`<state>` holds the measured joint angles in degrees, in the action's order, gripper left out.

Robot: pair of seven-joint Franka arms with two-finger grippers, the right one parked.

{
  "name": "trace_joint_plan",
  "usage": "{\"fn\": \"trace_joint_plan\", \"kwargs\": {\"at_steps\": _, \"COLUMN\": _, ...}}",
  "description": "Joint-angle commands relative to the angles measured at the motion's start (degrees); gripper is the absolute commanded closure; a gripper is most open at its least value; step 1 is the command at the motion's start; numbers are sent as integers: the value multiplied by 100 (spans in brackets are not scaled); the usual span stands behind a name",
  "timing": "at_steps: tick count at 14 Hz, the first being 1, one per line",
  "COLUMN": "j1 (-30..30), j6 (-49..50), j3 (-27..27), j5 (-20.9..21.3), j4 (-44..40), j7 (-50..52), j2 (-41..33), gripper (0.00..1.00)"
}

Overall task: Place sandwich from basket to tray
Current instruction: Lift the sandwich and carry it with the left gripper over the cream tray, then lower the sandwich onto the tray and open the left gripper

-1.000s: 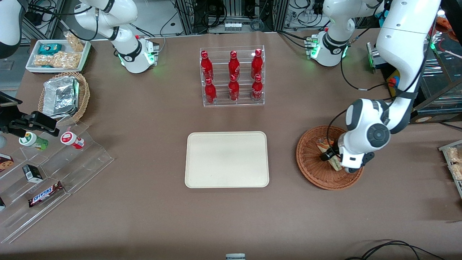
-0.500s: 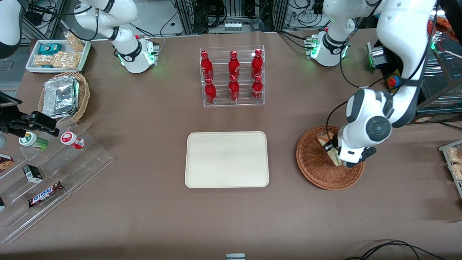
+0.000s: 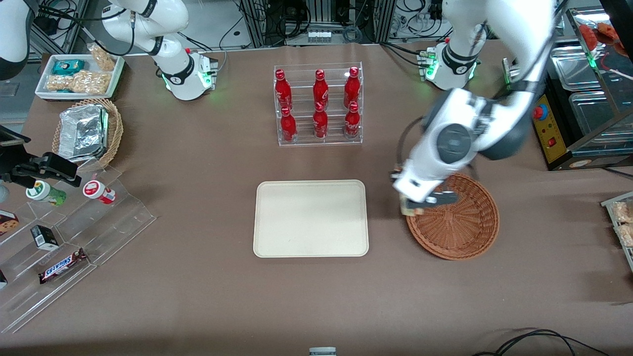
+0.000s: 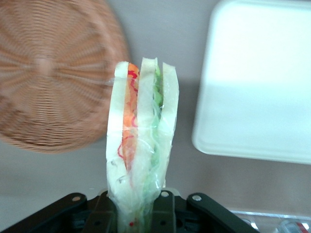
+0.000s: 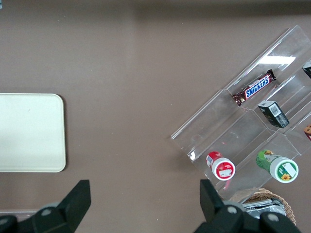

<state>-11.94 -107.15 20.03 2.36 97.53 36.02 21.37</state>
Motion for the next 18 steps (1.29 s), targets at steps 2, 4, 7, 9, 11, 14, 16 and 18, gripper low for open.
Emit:
{"fn": "trace_joint_plan", "kwargs": {"at_steps": 2, "j1": -798, "j6": 116, "j3": -61, "j5": 54, "j4": -1566, "j7": 54, "j2": 1507, "gripper": 91}}
{"fn": "trace_joint_plan", "kwargs": {"at_steps": 4, "j1": -1352, "j6": 237, "j3": -183, "j5": 211, "j4": -2767, "j7": 622, "j2": 2428, "gripper": 91}}
{"fn": "trace_joint_plan", "kwargs": {"at_steps": 7, "j1": -1749, "j6": 441, "j3": -219, "j5": 511, "j4": -4029, "j7": 1100, "j2": 3354, "gripper": 91}}
{"fn": "trace_joint_plan", "kwargs": {"at_steps": 9, "j1": -1916, "j6": 82, "j3": -228, "j5": 529, "j4": -4067, "j7": 1100, "j2": 3488, "gripper": 74}}
{"fn": "trace_joint_plan", "kwargs": {"at_steps": 11, "j1": -1996, "j6": -69, "j3": -228, "j5": 529, "j4": -4067, "j7": 1100, "j2": 3611, "gripper": 66}}
{"fn": "trace_joint_plan", "kwargs": {"at_steps": 14, "j1": -2093, "j6": -410, "j3": -228, "j5": 529, "j4": -4067, "j7": 1109, "j2": 3751, "gripper": 35}}
{"fn": "trace_joint_plan", "kwargs": {"at_steps": 16, "j1": -2111, "j6": -753, "j3": -359, "j5": 625, "j4": -4084, "j7": 1144, "j2": 3717, "gripper": 0}}
{"fn": "trace_joint_plan", "kwargs": {"at_steps": 18, "j1": -2119, "j6": -624, "j3": -631, "j5": 652, "j4": -4075, "j7": 1451, "j2": 3446, "gripper": 0}}
